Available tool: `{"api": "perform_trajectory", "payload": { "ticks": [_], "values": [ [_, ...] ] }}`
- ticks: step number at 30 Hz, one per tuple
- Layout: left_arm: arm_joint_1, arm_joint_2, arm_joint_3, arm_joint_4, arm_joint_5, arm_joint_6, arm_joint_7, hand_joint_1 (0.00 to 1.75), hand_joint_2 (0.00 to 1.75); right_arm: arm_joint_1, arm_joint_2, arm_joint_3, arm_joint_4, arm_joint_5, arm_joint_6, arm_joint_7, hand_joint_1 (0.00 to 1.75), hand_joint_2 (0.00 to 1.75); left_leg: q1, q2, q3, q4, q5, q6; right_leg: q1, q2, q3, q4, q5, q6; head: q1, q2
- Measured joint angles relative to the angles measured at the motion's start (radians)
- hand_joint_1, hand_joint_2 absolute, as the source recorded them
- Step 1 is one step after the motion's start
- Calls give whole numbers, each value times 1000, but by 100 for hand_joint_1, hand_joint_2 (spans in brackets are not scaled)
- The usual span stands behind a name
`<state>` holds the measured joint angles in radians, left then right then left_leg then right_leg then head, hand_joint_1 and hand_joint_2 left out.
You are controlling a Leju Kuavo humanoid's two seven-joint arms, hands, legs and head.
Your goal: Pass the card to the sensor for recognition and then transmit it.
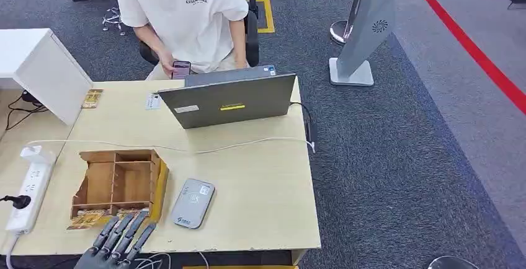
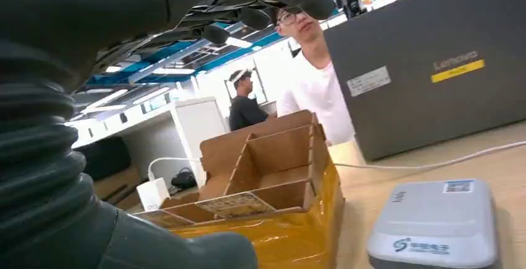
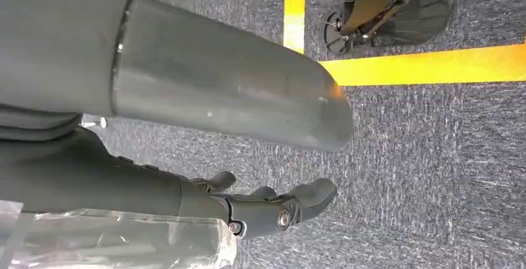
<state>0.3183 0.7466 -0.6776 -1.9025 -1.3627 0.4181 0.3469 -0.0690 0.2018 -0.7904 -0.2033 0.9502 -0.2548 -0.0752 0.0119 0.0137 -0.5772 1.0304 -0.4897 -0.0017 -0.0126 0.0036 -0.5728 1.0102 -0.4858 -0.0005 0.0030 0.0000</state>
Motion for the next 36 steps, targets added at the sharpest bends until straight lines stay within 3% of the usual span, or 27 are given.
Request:
{"api": "perform_trajectory", "payload": {
  "ticks": [5,10,17,30,36],
  "values": [
    [13,-41,112,61,12,24,-60,0,175,0,0,0,0,16,0,2,0,0,0,0,0,0,0,0,0,0,0,0,0,0,0,0],
    [21,-69,174,92,13,30,-70,0,175,0,0,0,0,17,0,2,0,0,0,0,0,0,0,0,0,0,0,0,0,0,0,0],
    [29,-112,225,122,7,32,-96,0,175,0,0,0,0,26,0,2,0,0,0,0,0,0,0,0,0,0,0,0,0,0,0,0],
    [-13,-243,299,241,-42,65,-203,0,175,-1,0,0,0,48,4,2,0,0,0,0,0,0,0,0,0,0,0,0,0,0,0,0],
    [-37,-290,323,292,-60,83,-217,0,175,-1,0,0,0,58,5,2,0,0,0,0,0,0,0,0,0,0,0,0,0,0,0,0]
  ]
}}
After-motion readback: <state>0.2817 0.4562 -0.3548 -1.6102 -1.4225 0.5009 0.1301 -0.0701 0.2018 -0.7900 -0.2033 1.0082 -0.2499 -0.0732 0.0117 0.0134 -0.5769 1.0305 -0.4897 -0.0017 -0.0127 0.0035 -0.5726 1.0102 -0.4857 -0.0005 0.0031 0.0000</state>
